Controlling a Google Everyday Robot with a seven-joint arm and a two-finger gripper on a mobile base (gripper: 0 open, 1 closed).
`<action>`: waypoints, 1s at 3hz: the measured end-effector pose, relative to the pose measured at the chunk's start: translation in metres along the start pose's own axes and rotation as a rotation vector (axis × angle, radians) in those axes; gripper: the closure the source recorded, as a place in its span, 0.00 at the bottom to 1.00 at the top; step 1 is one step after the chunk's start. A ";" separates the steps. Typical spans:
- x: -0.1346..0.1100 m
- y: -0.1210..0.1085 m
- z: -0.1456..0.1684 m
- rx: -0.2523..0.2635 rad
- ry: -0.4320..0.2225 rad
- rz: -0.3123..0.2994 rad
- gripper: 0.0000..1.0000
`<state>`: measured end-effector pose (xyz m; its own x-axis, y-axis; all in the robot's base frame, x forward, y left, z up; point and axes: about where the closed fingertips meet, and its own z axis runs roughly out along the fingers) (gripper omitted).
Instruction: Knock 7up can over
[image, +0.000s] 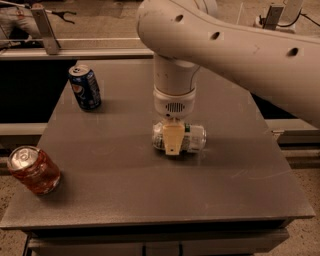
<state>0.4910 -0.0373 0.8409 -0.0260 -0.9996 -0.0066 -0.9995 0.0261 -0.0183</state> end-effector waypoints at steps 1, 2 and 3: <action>-0.001 -0.001 0.001 0.002 -0.003 -0.001 0.37; -0.002 -0.001 0.002 0.005 -0.005 -0.002 0.13; -0.003 -0.002 0.002 0.007 -0.006 -0.002 0.00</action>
Offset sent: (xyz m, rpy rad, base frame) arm 0.0006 0.0010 -0.0008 0.0024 -0.0024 0.0008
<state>0.4929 -0.0347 0.8385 -0.0236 -0.9996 -0.0129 -0.9994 0.0240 -0.0255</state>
